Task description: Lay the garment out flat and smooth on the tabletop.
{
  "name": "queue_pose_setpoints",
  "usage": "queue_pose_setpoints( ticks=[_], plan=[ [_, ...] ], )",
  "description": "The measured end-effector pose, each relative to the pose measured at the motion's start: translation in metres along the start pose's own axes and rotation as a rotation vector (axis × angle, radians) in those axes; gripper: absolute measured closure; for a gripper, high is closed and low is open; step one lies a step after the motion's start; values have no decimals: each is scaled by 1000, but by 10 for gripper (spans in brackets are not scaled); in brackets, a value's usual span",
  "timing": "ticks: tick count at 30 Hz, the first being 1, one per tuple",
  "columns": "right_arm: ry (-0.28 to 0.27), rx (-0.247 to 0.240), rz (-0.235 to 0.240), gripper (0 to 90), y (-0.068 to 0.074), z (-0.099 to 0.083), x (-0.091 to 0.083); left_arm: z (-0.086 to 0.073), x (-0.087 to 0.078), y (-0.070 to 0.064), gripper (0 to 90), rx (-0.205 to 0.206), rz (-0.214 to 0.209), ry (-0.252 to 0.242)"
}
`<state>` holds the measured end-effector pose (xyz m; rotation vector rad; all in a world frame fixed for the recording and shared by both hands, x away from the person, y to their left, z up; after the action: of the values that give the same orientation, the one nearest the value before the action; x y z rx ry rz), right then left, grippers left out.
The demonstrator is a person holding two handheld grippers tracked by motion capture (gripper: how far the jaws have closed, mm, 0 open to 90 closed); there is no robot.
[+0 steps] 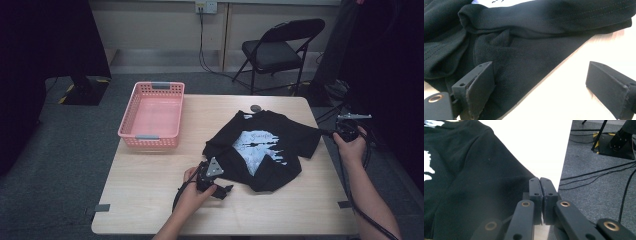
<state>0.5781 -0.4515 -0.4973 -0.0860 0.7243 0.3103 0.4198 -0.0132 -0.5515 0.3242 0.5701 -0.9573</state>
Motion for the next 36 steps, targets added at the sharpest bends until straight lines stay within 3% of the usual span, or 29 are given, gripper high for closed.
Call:
queue_pose_setpoints(
  ticks=[5,7,9,10,12,13,14,15,16,17,22,28,31,36],
  plan=[
    [-19,-15,-25,859,-2,2,-5,0,0,0,83,0,0,1],
    [-45,-2,-16,742,-2,2,-10,0,0,0,83,1,0,0],
    [-58,-26,10,625,5,1,-14,0,0,0,83,1,-1,-1],
    [-58,-26,10,625,5,1,-14,0,0,0,83,1,-1,0],
    [-79,-28,57,484,18,0,-17,0,0,0,83,0,-2,-1],
    [-93,-41,122,346,34,-4,-20,0,0,0,83,0,-1,-1],
    [-93,-41,122,346,34,-4,-20,0,0,0,83,0,-1,-1],
    [-83,-53,154,286,44,-8,-21,0,0,0,83,0,-1,-1],
    [-69,-112,169,247,66,-16,-26,0,0,0,83,0,-1,-1],
    [-69,-112,169,247,66,-16,-26,0,0,0,83,0,-1,-1],
    [-64,-182,268,163,110,-36,-36,0,0,0,83,3,-8,-2],
    [24,-232,368,130,151,-80,-41,0,0,0,83,3,-8,-2],
    [50,-263,373,125,160,-94,-43,0,0,0,83,3,-8,-2],
    [78,-336,327,123,162,-108,-45,0,0,0,83,2,-8,-2]
  ],
)
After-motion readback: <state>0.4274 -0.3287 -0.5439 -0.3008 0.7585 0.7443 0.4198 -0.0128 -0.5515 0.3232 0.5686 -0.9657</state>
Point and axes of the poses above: each handheld gripper's, and its own axes: x roughly forward along the jaws, z roughly out of its top, y roughly to its left, the point moved 7 cm from there along x, roughly forward along the jaws
